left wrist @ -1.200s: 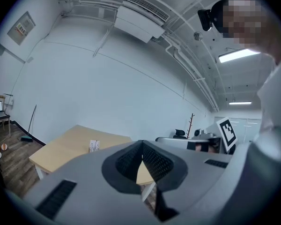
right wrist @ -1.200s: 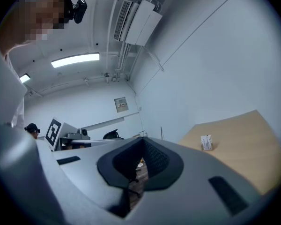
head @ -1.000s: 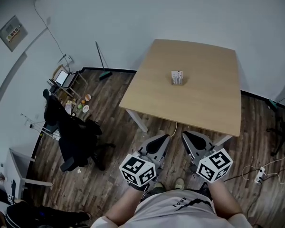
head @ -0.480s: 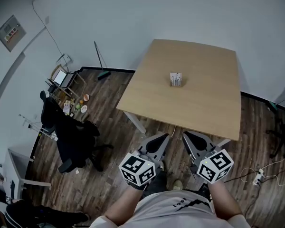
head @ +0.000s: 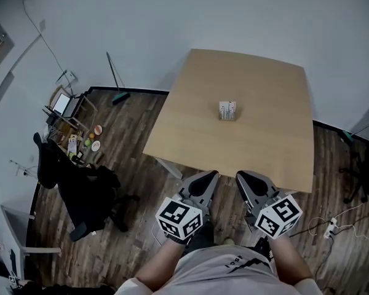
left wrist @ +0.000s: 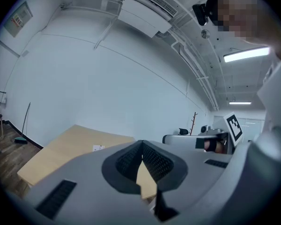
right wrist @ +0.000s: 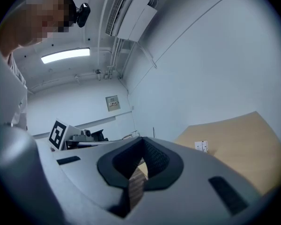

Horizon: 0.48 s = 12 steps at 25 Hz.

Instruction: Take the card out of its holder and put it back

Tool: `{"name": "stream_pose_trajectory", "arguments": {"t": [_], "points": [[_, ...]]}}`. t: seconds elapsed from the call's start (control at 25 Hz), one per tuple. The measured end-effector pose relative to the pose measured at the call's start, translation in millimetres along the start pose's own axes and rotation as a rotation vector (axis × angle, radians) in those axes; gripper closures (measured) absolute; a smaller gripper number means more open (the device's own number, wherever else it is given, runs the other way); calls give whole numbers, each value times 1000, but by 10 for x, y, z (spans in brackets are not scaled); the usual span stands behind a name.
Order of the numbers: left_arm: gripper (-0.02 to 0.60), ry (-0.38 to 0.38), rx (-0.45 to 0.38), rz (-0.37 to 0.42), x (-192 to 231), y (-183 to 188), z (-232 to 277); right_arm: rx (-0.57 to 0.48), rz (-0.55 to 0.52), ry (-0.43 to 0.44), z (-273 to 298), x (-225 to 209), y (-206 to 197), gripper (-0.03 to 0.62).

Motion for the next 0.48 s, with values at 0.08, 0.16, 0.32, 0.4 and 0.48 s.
{"name": "stream_pose_trajectory", "arguments": {"t": [0.08, 0.16, 0.32, 0.4, 0.48], "points": [[568, -14, 10, 2, 256, 61, 107, 6, 1, -11, 261, -56, 45, 583], [568, -28, 21, -1, 519, 113, 195, 13, -1, -17, 518, -95, 77, 583], [568, -63, 44, 2, 1003, 194, 358, 14, -2, -51, 957, -208, 154, 583], [568, -78, 53, 8, 1207, 202, 461, 9, 0, -75, 1114, -279, 178, 583], [568, -89, 62, 3, 1367, 200, 576, 13, 3, -96, 1229, -348, 180, 582]]}}
Point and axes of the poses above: the fingertips, and each gripper's own axes: z forward along the fingers, x to its left, y out of its top, the point moved 6 cm from there along -z, backward along the fingers, and after that the axes turned 5 degrees about x, right-handed, at the moved point
